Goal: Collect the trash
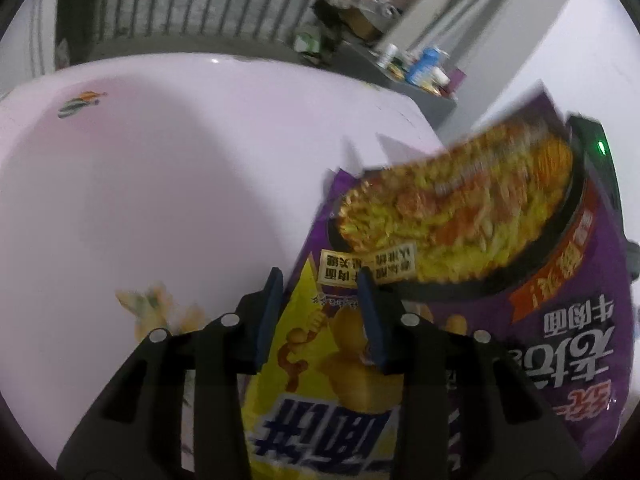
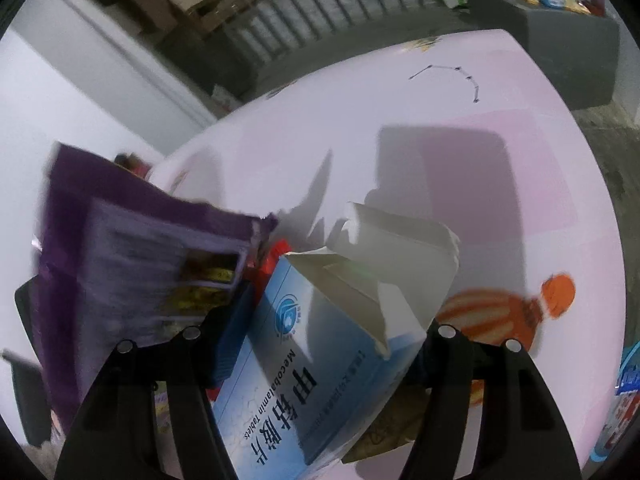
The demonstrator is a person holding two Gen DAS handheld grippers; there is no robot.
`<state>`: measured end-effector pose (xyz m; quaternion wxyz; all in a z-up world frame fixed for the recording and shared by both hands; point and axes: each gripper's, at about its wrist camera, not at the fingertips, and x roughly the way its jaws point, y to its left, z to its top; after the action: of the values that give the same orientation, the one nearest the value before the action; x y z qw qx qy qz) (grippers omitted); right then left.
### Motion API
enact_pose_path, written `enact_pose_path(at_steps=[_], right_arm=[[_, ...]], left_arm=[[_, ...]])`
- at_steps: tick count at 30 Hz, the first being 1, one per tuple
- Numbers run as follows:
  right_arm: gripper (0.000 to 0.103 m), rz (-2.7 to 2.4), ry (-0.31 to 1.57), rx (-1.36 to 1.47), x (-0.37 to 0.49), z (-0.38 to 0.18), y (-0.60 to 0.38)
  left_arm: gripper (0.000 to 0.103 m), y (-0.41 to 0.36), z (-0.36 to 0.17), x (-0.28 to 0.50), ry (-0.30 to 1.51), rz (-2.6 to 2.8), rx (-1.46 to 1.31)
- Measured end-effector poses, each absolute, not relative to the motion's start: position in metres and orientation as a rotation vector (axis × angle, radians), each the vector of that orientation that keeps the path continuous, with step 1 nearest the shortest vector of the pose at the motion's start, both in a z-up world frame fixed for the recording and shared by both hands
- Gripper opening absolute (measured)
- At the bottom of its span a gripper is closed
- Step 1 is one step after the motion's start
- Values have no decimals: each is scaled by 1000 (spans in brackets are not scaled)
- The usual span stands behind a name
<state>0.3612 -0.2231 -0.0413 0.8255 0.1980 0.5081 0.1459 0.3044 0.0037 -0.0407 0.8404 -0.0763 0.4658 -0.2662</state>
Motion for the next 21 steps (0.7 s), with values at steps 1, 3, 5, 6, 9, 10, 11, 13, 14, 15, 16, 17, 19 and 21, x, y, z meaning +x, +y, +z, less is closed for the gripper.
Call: enact_pose_path(at_steps=[1,3,5,6,9,10,11,13,14,15,16,17,19,21], right_arm=[[64,323,1084,413,356,-41,-221],[64,344,1092,402,344,-40,-216],[64,357,1096,390,332,-38,-214],[64,362,1101,384,322,-38,-212],[64,367,1109,380,298,-35,-210],[64,368,1112,384,286,-35,-209],[64,367,1115,390,275,-34,-209],[64,358,1116,403,256,-35,-210],[64,355,1115,411,247,-35,-210],[65,353,1115,420,243,-35,-209],[65,351,1115,432,238,-35,-208],[65,346,1113,431,236,-33,-208],[65,329,1109,430,243,-29,-207],[65,319,1078,442,240,-19,-213]], left_arm=[[33,2,-41,298,988,-569,-157],[33,-2,-41,281,998,-594,-150],[33,-2,-42,263,1013,-608,-154],[33,-2,-42,252,1024,-618,-165],[33,5,-44,221,1044,-634,-192],[33,7,-45,213,1049,-638,-200],[33,10,-46,204,1051,-643,-207],[33,13,-47,184,1051,-650,-207],[33,14,-47,177,1047,-652,-199],[36,14,-47,169,1038,-650,-183],[39,14,-47,165,1032,-646,-173],[41,15,-46,164,1029,-636,-164],[49,16,-41,163,1023,-605,-162],[59,22,-28,160,979,-580,-162]])
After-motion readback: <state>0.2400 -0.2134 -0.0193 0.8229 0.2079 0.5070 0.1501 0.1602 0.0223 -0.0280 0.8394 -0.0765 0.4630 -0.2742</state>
